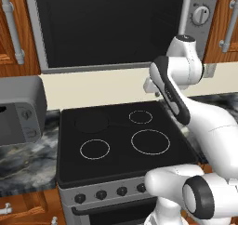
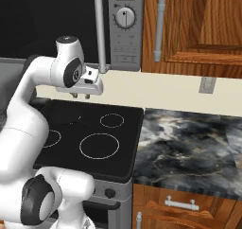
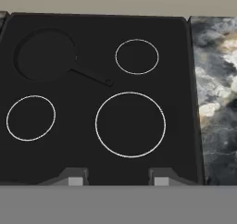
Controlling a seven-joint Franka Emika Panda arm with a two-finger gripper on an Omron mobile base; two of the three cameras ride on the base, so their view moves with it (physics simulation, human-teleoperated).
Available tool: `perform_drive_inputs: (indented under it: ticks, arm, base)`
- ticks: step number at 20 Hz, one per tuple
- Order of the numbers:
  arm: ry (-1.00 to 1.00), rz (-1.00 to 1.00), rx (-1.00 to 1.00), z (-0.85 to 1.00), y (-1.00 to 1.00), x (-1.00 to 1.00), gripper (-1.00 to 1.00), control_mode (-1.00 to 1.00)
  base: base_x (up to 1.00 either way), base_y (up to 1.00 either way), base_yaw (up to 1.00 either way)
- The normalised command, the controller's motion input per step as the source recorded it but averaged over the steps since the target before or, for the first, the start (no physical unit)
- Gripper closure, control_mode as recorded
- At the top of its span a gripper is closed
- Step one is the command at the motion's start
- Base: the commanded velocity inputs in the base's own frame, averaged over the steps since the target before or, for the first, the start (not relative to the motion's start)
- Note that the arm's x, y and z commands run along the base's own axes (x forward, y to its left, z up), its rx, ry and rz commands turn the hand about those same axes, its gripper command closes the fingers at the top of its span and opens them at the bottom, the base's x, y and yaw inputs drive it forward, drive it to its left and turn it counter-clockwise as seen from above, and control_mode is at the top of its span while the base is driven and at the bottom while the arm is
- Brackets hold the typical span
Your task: Turn on the rear left burner of the stove.
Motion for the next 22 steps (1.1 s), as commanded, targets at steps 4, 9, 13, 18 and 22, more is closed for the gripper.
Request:
perform_drive_inputs:
  ticks: [4,9,13,18,22]
  arm:
    - [-0.05,0.00,0.00,-0.05,0.37,-0.08,-1.00,-1.00]
    - [-0.21,-0.04,-0.05,-0.22,1.00,-0.35,-1.00,-1.00]
    - [-0.22,-0.06,-0.06,-0.32,1.00,-0.50,-1.00,-1.00]
    - [-0.06,-0.11,-0.08,-0.50,1.00,-0.14,-1.00,-1.00]
    - [-0.06,-0.09,-0.04,-0.53,1.00,0.00,-1.00,-1.00]
  base:
    - [0.00,0.00,0.00]
    - [0.00,0.00,0.00]
    - [0.00,0.00,0.00]
    - [0.00,0.00,0.00]
    - [0.00,0.00,0.00]
